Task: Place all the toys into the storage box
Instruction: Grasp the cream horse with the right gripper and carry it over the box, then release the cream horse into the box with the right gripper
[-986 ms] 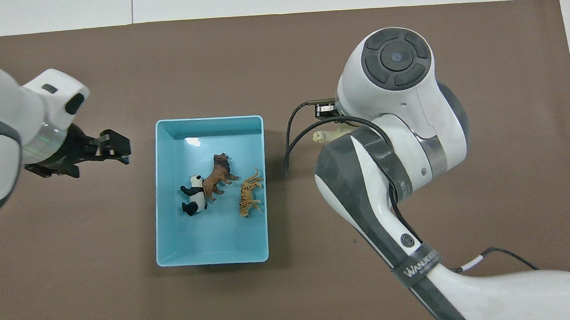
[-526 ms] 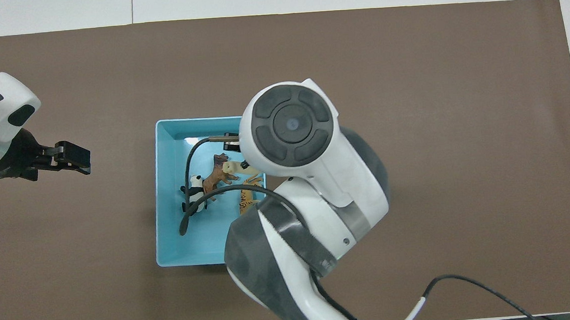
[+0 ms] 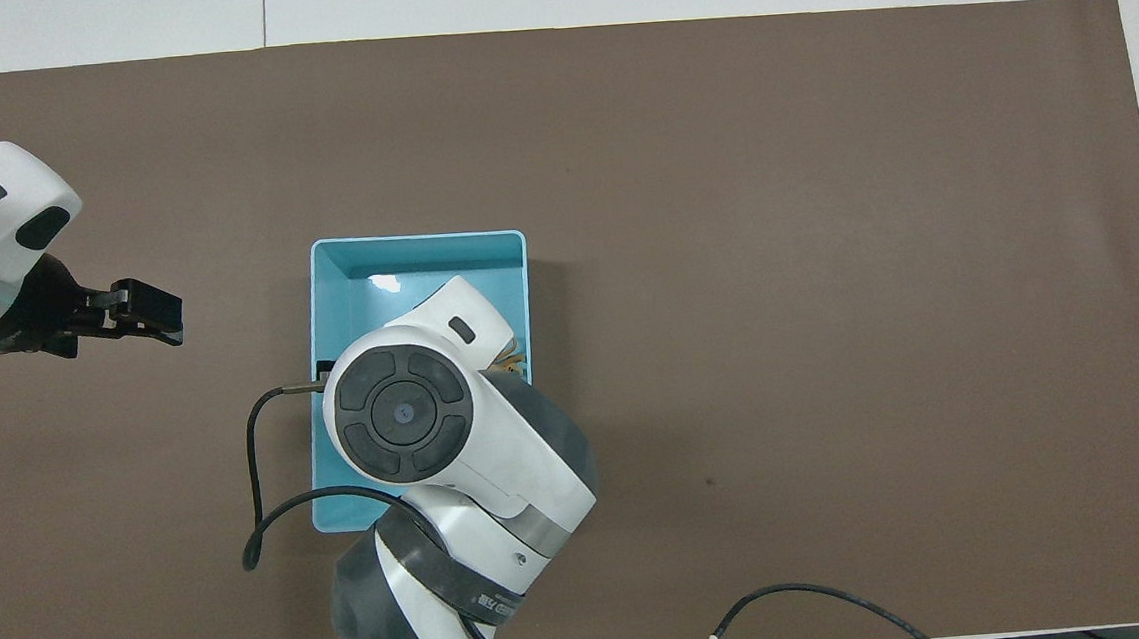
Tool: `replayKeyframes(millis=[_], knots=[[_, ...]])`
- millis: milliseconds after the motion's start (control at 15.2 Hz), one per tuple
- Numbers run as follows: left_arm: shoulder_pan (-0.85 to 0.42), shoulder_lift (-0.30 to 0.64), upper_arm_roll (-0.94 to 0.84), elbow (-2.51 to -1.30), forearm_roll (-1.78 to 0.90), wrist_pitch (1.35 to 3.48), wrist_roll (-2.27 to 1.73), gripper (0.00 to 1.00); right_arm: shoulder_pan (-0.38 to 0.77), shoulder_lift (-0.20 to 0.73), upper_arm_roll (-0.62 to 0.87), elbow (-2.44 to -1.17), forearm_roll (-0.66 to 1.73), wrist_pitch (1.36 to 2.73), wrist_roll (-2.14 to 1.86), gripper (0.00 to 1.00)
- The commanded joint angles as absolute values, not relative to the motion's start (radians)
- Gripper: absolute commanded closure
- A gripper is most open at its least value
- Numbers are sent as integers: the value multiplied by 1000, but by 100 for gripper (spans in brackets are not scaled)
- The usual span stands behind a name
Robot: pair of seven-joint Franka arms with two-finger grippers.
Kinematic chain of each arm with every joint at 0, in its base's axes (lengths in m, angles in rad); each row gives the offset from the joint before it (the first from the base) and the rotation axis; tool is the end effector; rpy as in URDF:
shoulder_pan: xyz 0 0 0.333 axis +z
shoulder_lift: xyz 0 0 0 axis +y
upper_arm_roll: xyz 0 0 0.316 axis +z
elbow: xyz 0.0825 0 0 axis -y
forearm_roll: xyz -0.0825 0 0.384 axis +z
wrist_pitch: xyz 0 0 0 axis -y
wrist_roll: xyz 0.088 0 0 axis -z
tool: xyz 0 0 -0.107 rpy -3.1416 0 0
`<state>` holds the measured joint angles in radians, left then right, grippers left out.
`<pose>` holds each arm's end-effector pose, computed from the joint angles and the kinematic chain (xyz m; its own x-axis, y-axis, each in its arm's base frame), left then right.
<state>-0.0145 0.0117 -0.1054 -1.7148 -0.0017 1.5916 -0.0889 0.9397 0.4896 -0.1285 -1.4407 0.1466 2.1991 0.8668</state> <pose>0.5472 -0.0658 0.5521 0.9905 -0.0300 -0.1342 -0.0315 -0.9995 -0.0090 0.4815 0.5393 0.4378 0.9866 -0.1162 0.1145 -0.0840 -0.9636 -0.2539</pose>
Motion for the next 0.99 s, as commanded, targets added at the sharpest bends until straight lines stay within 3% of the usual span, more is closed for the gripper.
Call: replayKeyframes(millis=[0,329,460,920], knots=[[-18,9,-100,-1713,-11,1600,-78,0,939,499,-133,-1428,158,2198,915,0],[-20,12,-100,-1710,-12,1603,-78,0,927,483,-146,-1416,143,2132,1002,0],[-23,14,-92,-1710,-34,1615,-80,0,884,427,-175,-1423,130,2067,993,0],[-37,15,-69,-1709,-37,1624,-80,0,502,269,-187,-1439,129,1890,587,0]])
